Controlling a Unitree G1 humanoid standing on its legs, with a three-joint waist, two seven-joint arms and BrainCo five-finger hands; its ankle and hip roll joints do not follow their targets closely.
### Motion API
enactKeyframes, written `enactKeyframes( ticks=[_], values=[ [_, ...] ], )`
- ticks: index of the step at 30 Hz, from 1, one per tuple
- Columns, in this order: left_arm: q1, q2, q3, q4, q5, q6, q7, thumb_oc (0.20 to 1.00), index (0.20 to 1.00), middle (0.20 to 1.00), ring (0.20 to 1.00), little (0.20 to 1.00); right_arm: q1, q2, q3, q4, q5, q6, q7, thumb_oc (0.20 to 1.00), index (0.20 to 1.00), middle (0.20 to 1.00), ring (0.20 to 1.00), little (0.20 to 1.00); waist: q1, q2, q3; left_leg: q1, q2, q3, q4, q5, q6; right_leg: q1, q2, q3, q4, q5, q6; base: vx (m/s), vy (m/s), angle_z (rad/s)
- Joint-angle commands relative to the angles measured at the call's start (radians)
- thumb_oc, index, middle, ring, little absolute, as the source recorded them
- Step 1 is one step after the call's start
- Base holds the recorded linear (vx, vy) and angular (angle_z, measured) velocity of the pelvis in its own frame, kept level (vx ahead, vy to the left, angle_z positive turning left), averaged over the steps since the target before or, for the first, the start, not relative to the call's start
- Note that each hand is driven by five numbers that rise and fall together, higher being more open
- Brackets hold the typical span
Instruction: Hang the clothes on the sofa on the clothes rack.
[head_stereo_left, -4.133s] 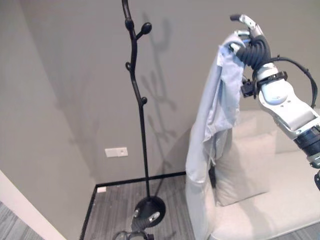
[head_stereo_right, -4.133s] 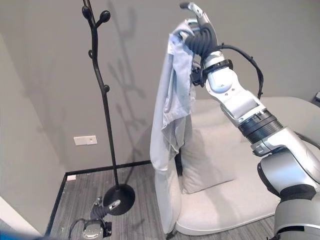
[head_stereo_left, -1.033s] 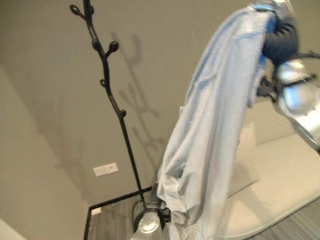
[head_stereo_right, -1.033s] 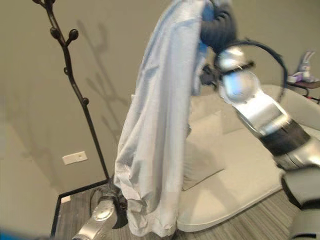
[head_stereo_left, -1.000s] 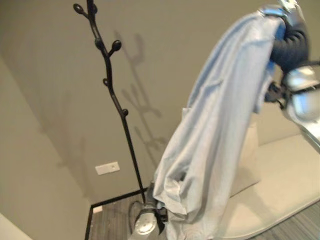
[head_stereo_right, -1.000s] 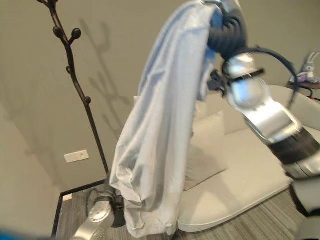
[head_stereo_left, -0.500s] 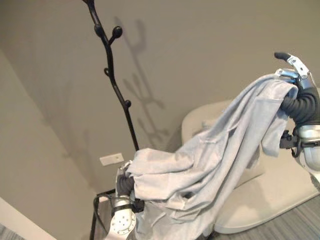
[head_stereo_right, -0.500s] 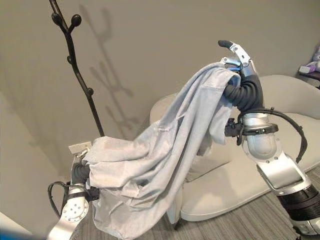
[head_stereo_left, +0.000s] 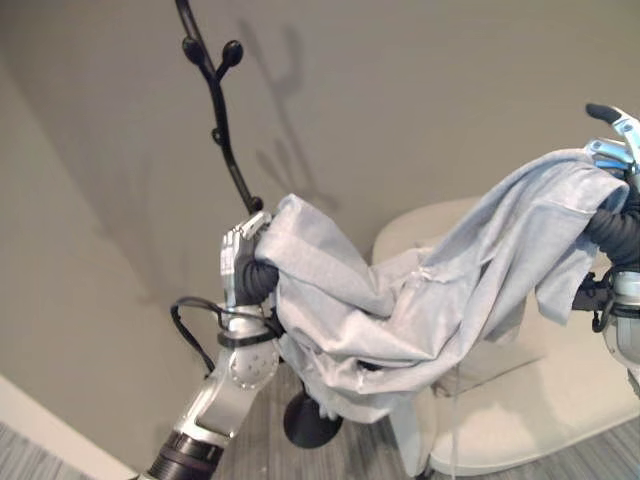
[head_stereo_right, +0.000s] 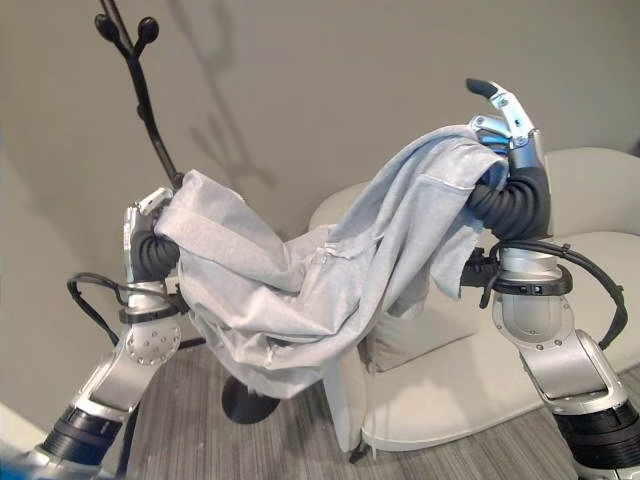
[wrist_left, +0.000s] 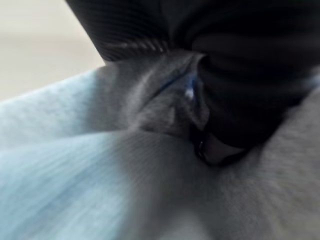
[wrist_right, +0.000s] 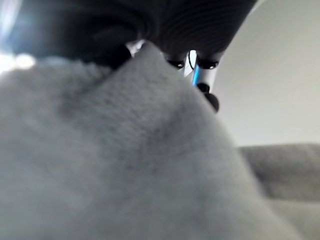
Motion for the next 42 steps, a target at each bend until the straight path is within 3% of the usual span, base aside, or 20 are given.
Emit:
enactKeyframes(
  ticks=[1, 2, 4, 5, 9, 10, 12, 16, 17, 18, 19, 21, 22, 23, 27, 30, 31, 32, 34, 42],
  values=[
    [0.051, 0.017, 0.023, -0.085, 0.025, -0.045, 0.012, 0.200, 0.200, 0.200, 0.200, 0.200, 0.040, 0.062, -0.033, -0.070, -0.065, -0.018, -0.028, 0.200, 0.200, 0.200, 0.200, 0.200, -0.006, -0.032, -0.026, 0.044, 0.084, 0.045, -0.025, -0.034, -0.020, 0.102, -0.039, 0.039, 0.031, -0.140, 0.060, 0.17, 0.138, 0.53],
    [0.071, -0.011, -0.001, -0.088, 0.007, -0.052, 0.016, 0.200, 0.200, 0.200, 0.200, 0.200, 0.043, 0.094, -0.008, -0.084, -0.066, -0.016, -0.037, 0.200, 0.200, 0.200, 0.200, 0.200, -0.012, -0.030, -0.035, 0.062, 0.136, 0.048, -0.105, -0.025, -0.023, 0.102, -0.059, 0.051, 0.030, -0.153, 0.075, 0.17, 0.136, 0.43],
    [0.070, -0.024, -0.020, -0.080, -0.009, -0.053, 0.013, 0.200, 0.200, 0.200, 0.200, 0.200, 0.037, 0.109, 0.014, -0.079, -0.064, -0.011, -0.048, 0.200, 0.200, 0.200, 0.200, 0.200, -0.014, -0.024, -0.040, 0.070, 0.167, 0.053, -0.173, 0.006, -0.032, 0.094, -0.065, 0.060, 0.034, -0.163, 0.080, 0.12, 0.222, 0.14],
    [0.050, -0.035, -0.048, -0.063, -0.025, -0.057, 0.022, 0.200, 0.200, 0.200, 0.200, 0.200, 0.021, 0.130, 0.045, -0.051, -0.054, -0.001, -0.076, 0.200, 0.200, 0.200, 0.200, 0.200, -0.014, -0.020, -0.030, 0.046, 0.237, 0.049, -0.241, 0.086, -0.055, 0.083, -0.091, 0.080, 0.039, -0.178, 0.094, 0.08, 0.263, 0.03],
    [0.013, -0.038, -0.072, -0.043, -0.045, -0.061, 0.035, 0.200, 0.200, 0.200, 0.200, 0.200, 0.015, 0.143, 0.070, -0.036, -0.066, 0.002, -0.102, 0.200, 0.200, 0.200, 0.200, 0.200, -0.010, -0.004, -0.023, 0.018, 0.286, 0.035, -0.312, 0.183, -0.089, 0.077, -0.115, 0.101, 0.043, -0.196, 0.115, 0.12, 0.286, 0.01],
    [0.006, -0.042, -0.076, -0.048, -0.048, -0.068, 0.032, 0.200, 0.200, 0.200, 0.200, 0.200, 0.030, 0.142, 0.065, -0.035, -0.074, 0.001, -0.109, 0.200, 0.200, 0.200, 0.200, 0.200, -0.019, 0.001, -0.024, 0.020, 0.294, 0.056, -0.309, 0.165, -0.092, 0.082, -0.134, 0.102, 0.040, -0.193, 0.122, 0.22, 0.326, -0.27],
    [0.003, -0.053, -0.116, -0.046, -0.064, -0.082, -0.014, 0.200, 0.200, 0.200, 0.200, 0.200, 0.094, 0.143, 0.016, -0.052, -0.110, 0.022, -0.114, 0.200, 0.200, 0.200, 0.200, 0.200, -0.020, 0.015, -0.021, -0.014, 0.258, 0.108, -0.220, 0.089, -0.096, 0.137, -0.197, 0.093, 0.009, -0.174, 0.144, 0.32, 0.453, 0.00],
    [-0.024, -0.043, -0.161, -0.024, -0.065, -0.089, -0.022, 0.200, 0.200, 0.200, 0.200, 0.200, 0.135, 0.153, -0.028, -0.063, -0.121, 0.033, -0.117, 0.200, 0.200, 0.200, 0.200, 0.200, -0.012, 0.000, -0.017, -0.096, 0.196, 0.085, -0.080, 0.001, -0.077, 0.166, -0.277, 0.067, -0.024, -0.125, 0.167, 0.14, 0.270, 0.18],
    [-0.048, -0.007, -0.181, -0.016, -0.049, -0.088, -0.036, 0.200, 0.200, 0.200, 0.200, 0.200, 0.135, 0.155, -0.044, -0.044, -0.150, 0.055, -0.126, 0.200, 0.200, 0.200, 0.200, 0.200, -0.010, -0.006, -0.018, -0.116, 0.151, 0.089, -0.069, -0.037, -0.043, 0.138, -0.317, 0.066, -0.008, -0.056, 0.177, 0.16, 0.436, 0.38],
    [-0.078, 0.037, -0.191, -0.011, -0.026, -0.089, -0.036, 0.200, 0.200, 0.200, 0.200, 0.200, 0.136, 0.163, -0.069, -0.024, -0.143, 0.064, -0.132, 0.200, 0.200, 0.200, 0.200, 0.200, -0.007, -0.011, -0.029, -0.126, 0.098, 0.096, -0.086, -0.051, -0.002, 0.090, -0.354, 0.076, 0.016, 0.064, 0.180, 0.22, 0.512, 0.39],
    [-0.097, 0.057, -0.198, -0.005, -0.013, -0.087, -0.032, 0.200, 0.200, 0.200, 0.200, 0.200, 0.132, 0.153, -0.077, -0.007, -0.144, 0.072, -0.136, 0.200, 0.200, 0.200, 0.200, 0.200, -0.007, -0.008, -0.036, -0.118, 0.080, 0.103, -0.100, -0.060, 0.008, 0.078, -0.367, 0.073, 0.027, 0.113, 0.185, 0.12, 0.316, 0.29],
    [-0.118, 0.088, -0.201, 0.002, 0.004, -0.085, -0.026, 0.200, 0.200, 0.200, 0.200, 0.200, 0.117, 0.139, -0.085, 0.011, -0.155, 0.081, -0.148, 0.200, 0.200, 0.200, 0.200, 0.200, -0.002, -0.004, -0.040, -0.110, 0.057, 0.119, -0.127, -0.051, 0.025, 0.053, -0.384, 0.062, 0.034, 0.165, 0.187, 0.09, 0.283, 0.15],
    [-0.143, 0.156, -0.190, 0.003, 0.050, -0.080, -0.011, 0.200, 0.200, 0.200, 0.200, 0.200, 0.090, 0.098, -0.100, 0.027, -0.168, 0.084, -0.153, 0.200, 0.200, 0.200, 0.200, 0.200, 0.007, 0.018, -0.046, -0.084, 0.029, 0.158, -0.174, -0.048, 0.048, 0.035, -0.411, -0.022, 0.057, 0.199, 0.184, 0.11, 0.350, -0.15],
    [-0.143, 0.156, -0.190, 0.003, 0.050, -0.080, -0.011, 0.200, 0.200, 0.200, 0.200, 0.200, 0.090, 0.098, -0.100, 0.027, -0.168, 0.083, -0.153, 0.200, 0.200, 0.200, 0.200, 0.200, 0.006, 0.018, -0.046, -0.084, 0.028, 0.158, -0.177, -0.046, 0.048, 0.035, -0.413, -0.023, 0.056, 0.200, 0.184, 0.16, 0.439, -0.43],
    [-0.204, 0.236, -0.168, 0.007, 0.116, -0.078, -0.025, 0.200, 0.200, 0.200, 0.200, 0.200, 0.067, -0.014, -0.158, 0.081, -0.187, 0.094, -0.152, 0.200, 0.200, 0.200, 0.200, 0.200, -0.018, 0.033, -0.072, -0.010, -0.031, 0.181, -0.272, -0.043, 0.071, 0.034, -0.319, -0.011, 0.089, 0.147, 0.175, 0.09, 0.212, -0.25],
    [-0.205, 0.236, -0.168, 0.008, 0.116, -0.078, -0.025, 0.200, 0.200, 0.200, 0.200, 0.200, 0.064, -0.015, -0.157, 0.083, -0.186, 0.093, -0.152, 0.200, 0.200, 0.200, 0.200, 0.200, -0.015, 0.034, -0.072, -0.008, -0.032, 0.184, -0.277, -0.040, 0.071, 0.031, -0.319, -0.008, 0.091, 0.148, 0.175, 0.06, 0.118, -0.03],
    [-0.308, 0.294, -0.174, 0.085, 0.126, -0.038, -0.027, 0.200, 0.200, 0.200, 0.200, 0.200, -0.047, -0.123, -0.147, 0.153, -0.180, 0.103, -0.172, 0.200, 0.200, 0.200, 0.200, 0.200, -0.021, 0.056, -0.077, 0.055, -0.061, 0.199, -0.332, -0.058, 0.088, -0.015, -0.164, -0.028, 0.081, -0.031, 0.148, 0.14, 0.308, 0.06],
    [-0.359, 0.300, -0.181, 0.114, 0.125, -0.032, -0.027, 0.200, 0.200, 0.200, 0.200, 0.200, -0.107, -0.153, -0.121, 0.193, -0.182, 0.108, -0.188, 0.200, 0.200, 0.200, 0.200, 0.200, -0.025, 0.063, -0.065, 0.072, -0.063, 0.200, -0.333, -0.067, 0.088, -0.033, -0.124, -0.025, 0.084, -0.070, 0.142, 0.18, 0.369, -0.36],
    [-0.439, 0.298, -0.197, 0.203, 0.103, -0.016, -0.019, 0.200, 0.200, 0.200, 0.200, 0.200, -0.194, -0.201, -0.087, 0.241, -0.177, 0.122, -0.203, 0.200, 0.200, 0.200, 0.200, 0.200, -0.049, 0.062, -0.043, 0.121, -0.086, 0.189, -0.333, -0.094, 0.095, -0.071, -0.048, 0.028, 0.077, -0.080, 0.142, 0.09, 0.116, -0.37],
    [-0.711, 0.289, -0.332, 0.473, 0.042, 0.045, -0.006, 0.200, 0.200, 0.200, 0.200, 0.200, -0.563, -0.346, 0.185, 0.490, -0.136, 0.175, -0.216, 0.200, 0.200, 0.200, 0.200, 0.200, -0.101, 0.064, -0.027, 0.203, -0.116, 0.152, -0.333, -0.127, 0.091, -0.162, 0.031, 0.119, 0.043, 0.001, 0.160, 0.14, -0.001, -0.05]
  ],
)
